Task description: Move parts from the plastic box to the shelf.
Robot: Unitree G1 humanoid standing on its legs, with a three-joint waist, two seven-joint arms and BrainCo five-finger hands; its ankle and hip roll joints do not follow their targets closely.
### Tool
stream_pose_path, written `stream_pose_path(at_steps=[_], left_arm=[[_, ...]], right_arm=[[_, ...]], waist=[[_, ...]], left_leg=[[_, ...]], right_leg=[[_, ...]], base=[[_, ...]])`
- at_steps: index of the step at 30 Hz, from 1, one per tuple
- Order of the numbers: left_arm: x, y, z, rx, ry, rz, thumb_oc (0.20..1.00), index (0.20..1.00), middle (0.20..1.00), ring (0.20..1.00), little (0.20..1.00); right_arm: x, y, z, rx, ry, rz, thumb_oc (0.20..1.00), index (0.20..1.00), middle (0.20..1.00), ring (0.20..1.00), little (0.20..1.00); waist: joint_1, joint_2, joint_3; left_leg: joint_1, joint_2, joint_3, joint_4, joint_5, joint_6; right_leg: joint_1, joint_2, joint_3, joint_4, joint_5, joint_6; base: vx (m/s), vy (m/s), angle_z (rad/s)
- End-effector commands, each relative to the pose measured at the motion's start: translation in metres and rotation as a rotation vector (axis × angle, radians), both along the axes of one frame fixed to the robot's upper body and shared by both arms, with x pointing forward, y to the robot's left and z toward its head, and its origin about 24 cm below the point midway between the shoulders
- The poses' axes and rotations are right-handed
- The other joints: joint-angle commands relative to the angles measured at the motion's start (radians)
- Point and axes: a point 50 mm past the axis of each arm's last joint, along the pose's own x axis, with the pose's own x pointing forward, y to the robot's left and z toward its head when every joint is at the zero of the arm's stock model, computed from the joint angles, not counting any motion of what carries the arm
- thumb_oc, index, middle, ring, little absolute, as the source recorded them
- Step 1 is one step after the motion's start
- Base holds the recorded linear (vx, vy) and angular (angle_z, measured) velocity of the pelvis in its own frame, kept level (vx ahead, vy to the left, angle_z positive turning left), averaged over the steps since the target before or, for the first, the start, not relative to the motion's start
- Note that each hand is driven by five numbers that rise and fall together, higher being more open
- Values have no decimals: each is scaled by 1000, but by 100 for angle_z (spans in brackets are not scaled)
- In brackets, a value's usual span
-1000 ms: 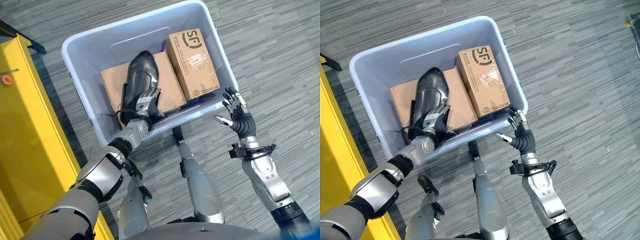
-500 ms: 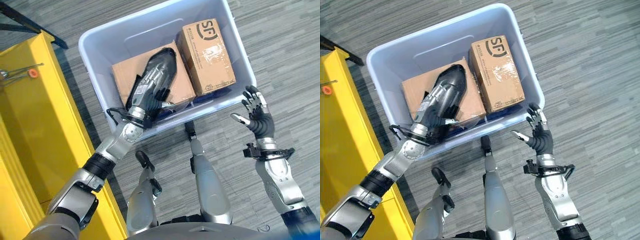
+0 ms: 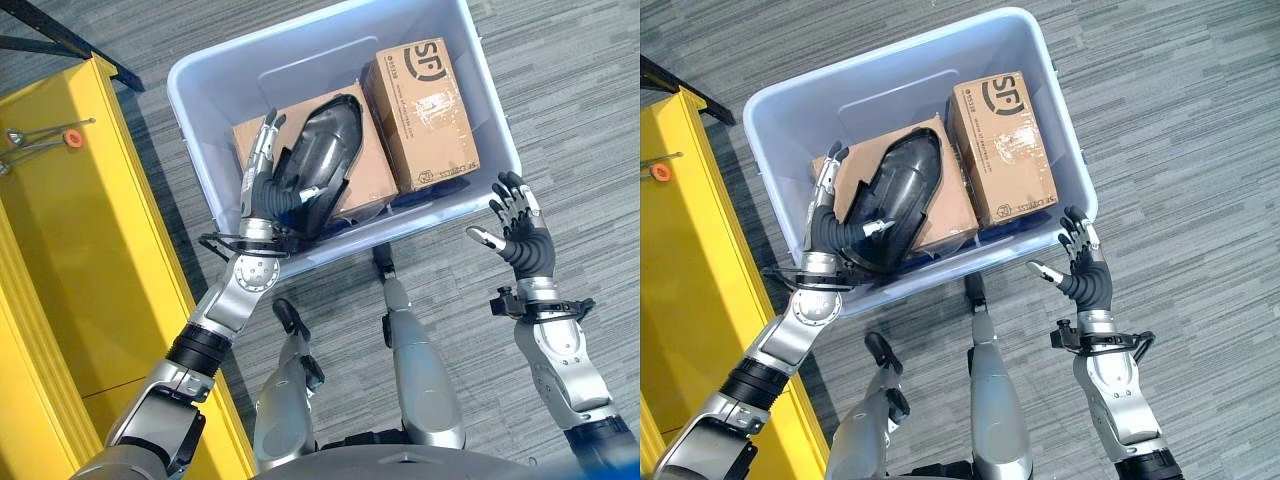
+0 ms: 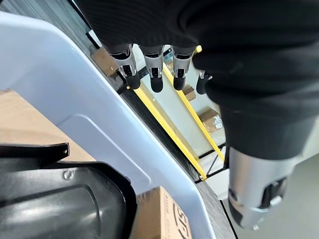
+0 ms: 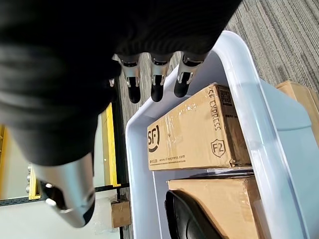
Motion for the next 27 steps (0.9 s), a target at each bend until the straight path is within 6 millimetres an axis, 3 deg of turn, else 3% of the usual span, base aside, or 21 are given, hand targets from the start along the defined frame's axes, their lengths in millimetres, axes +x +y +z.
stream_pose_path(at_steps=[1,5,11,12,14,17,24,27], left_arm=[[8,25,-1,2,-7,121,1000,1000,1000,1000,1000],[18,36,-15,-53,57,224,1000,1000,1000,1000,1000],[24,53,-16,-12,68,328,1000,1000,1000,1000,1000],[23,57,-17,-13,71,340,1000,1000,1000,1000,1000],[23,63,-19,-37,81,366,1000,1000,1000,1000,1000],[25,73,-24,-67,111,413,1000,1000,1000,1000,1000],[34,79,-34,-134,180,465,1000,1000,1000,1000,1000],[38,76,-37,-255,210,441,1000,1000,1000,1000,1000]], right_arm=[[-9,-5,15,35,-102,-31,1000,1000,1000,1000,1000],[-8,-3,14,38,-98,-24,1000,1000,1000,1000,1000],[-7,-3,15,38,-103,-24,1000,1000,1000,1000,1000],[-8,-4,16,38,-105,-27,1000,1000,1000,1000,1000],[-8,-4,15,36,-104,-28,1000,1000,1000,1000,1000],[-7,-4,13,33,-94,-28,1000,1000,1000,1000,1000],[-7,-1,13,32,-92,-13,1000,1000,1000,1000,1000],[-7,1,12,33,-88,-8,1000,1000,1000,1000,1000]], waist=[[-15,-59,-14],[-21,-65,-13],[-23,-68,-11],[-22,-63,-16],[-23,-68,-10],[-25,-68,-12],[-33,-77,-10],[-37,-80,-8]], left_leg=[[-64,64,-93,104,17,-30],[-69,64,-89,105,20,-31],[-79,64,-88,106,21,-31],[-69,63,-97,102,-1,-40],[-84,65,-89,107,23,-32],[-79,67,-99,107,-1,-41],[-91,70,-97,116,-1,-42],[-103,71,-98,122,0,-42]], right_leg=[[79,-126,-58,83,-82,94],[70,-122,-53,86,-80,93],[55,-118,-51,91,-78,92],[65,-117,-53,89,-96,98],[52,-115,-53,91,-78,91],[57,-111,-51,92,-98,96],[45,-106,-48,97,-95,93],[34,-105,-47,101,-93,92]], base=[[0,0,0],[0,0,0],[15,6,0],[89,28,-1],[0,0,0],[29,9,0],[0,0,0],[0,0,0]])
